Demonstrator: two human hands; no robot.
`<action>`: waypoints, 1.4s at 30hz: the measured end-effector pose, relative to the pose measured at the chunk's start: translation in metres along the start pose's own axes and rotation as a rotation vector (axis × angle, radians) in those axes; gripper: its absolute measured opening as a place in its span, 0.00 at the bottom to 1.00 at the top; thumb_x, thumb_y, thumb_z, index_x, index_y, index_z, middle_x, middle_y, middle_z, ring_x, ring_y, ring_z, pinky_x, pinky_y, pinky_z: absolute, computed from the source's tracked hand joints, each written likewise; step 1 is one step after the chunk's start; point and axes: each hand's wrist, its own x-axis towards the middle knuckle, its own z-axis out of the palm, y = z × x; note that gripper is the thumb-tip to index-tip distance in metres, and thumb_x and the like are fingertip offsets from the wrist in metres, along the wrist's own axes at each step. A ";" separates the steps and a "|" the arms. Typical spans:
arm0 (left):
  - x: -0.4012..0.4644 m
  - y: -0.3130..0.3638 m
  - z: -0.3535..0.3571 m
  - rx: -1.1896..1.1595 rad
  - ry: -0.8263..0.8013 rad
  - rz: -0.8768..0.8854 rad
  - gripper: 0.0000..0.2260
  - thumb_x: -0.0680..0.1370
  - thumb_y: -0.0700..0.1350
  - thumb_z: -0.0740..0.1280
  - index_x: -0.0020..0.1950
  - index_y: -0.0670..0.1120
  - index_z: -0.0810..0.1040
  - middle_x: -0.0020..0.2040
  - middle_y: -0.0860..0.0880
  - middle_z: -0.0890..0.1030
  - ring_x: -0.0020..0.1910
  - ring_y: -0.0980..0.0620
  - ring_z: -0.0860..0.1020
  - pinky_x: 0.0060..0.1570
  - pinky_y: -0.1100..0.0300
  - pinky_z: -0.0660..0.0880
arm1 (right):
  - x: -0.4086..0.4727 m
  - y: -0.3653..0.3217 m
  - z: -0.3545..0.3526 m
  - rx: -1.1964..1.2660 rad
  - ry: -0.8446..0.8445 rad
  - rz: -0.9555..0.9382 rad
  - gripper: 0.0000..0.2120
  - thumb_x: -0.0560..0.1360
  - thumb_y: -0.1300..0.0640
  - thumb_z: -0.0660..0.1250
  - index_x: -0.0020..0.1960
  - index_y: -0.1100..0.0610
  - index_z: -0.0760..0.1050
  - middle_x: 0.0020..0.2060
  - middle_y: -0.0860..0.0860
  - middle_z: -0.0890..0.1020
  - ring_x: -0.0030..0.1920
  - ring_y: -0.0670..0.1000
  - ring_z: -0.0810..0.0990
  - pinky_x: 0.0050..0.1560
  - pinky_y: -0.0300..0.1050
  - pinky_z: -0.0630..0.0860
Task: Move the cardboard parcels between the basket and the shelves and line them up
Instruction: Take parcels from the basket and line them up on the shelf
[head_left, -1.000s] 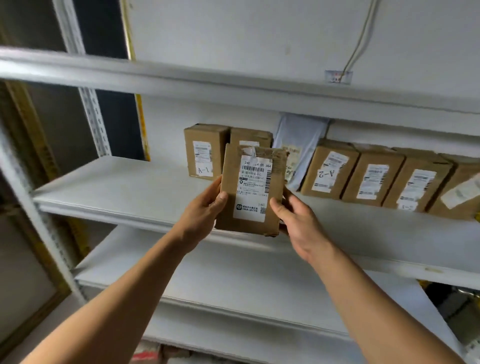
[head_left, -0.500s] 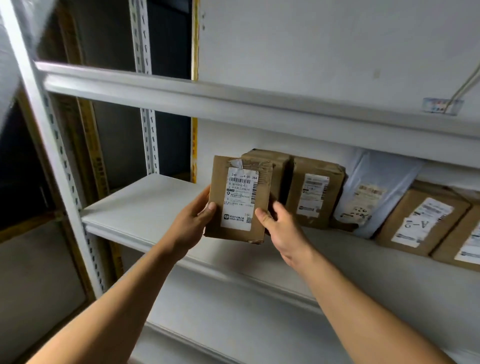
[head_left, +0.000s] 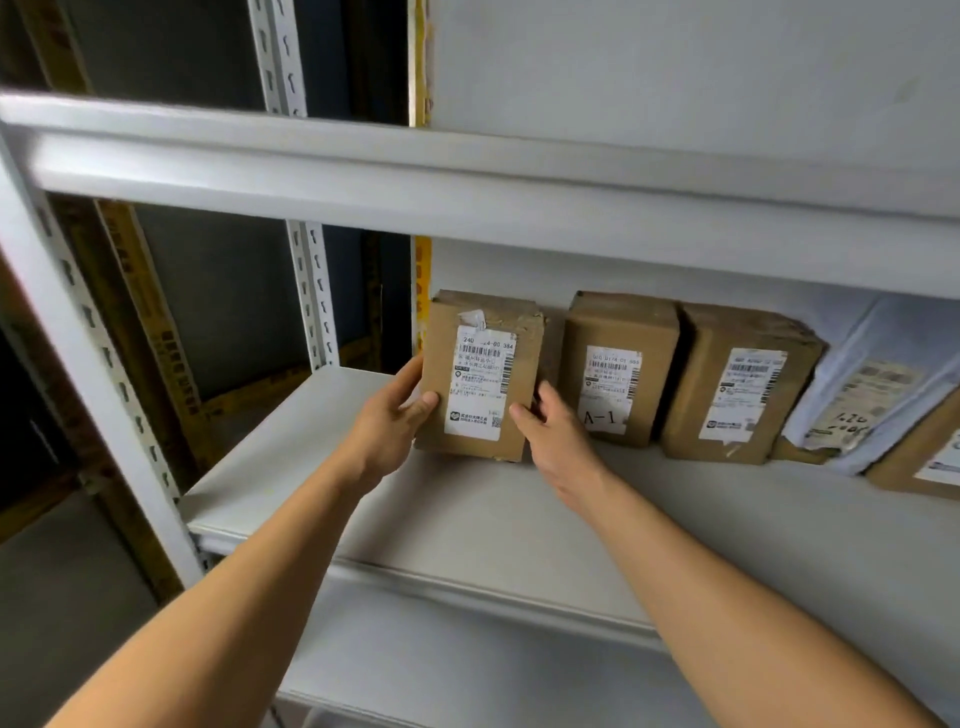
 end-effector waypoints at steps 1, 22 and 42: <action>0.009 -0.002 -0.002 0.010 0.001 -0.007 0.25 0.87 0.47 0.61 0.81 0.68 0.62 0.73 0.62 0.76 0.77 0.51 0.69 0.78 0.39 0.64 | 0.007 0.005 0.001 -0.030 0.015 0.006 0.16 0.85 0.59 0.65 0.71 0.47 0.74 0.62 0.43 0.84 0.63 0.43 0.81 0.68 0.48 0.77; 0.071 -0.003 0.038 0.038 0.030 0.132 0.26 0.86 0.35 0.61 0.81 0.56 0.66 0.75 0.60 0.74 0.72 0.61 0.68 0.78 0.51 0.65 | 0.057 0.030 0.013 -0.221 0.447 0.115 0.27 0.87 0.51 0.59 0.85 0.48 0.57 0.79 0.51 0.70 0.76 0.56 0.71 0.76 0.50 0.68; 0.070 -0.005 0.029 0.063 0.031 0.071 0.24 0.86 0.41 0.63 0.79 0.61 0.67 0.70 0.61 0.76 0.68 0.58 0.71 0.73 0.52 0.71 | 0.053 0.025 0.013 0.060 0.454 0.118 0.28 0.83 0.61 0.68 0.81 0.48 0.68 0.70 0.49 0.80 0.68 0.48 0.79 0.68 0.44 0.73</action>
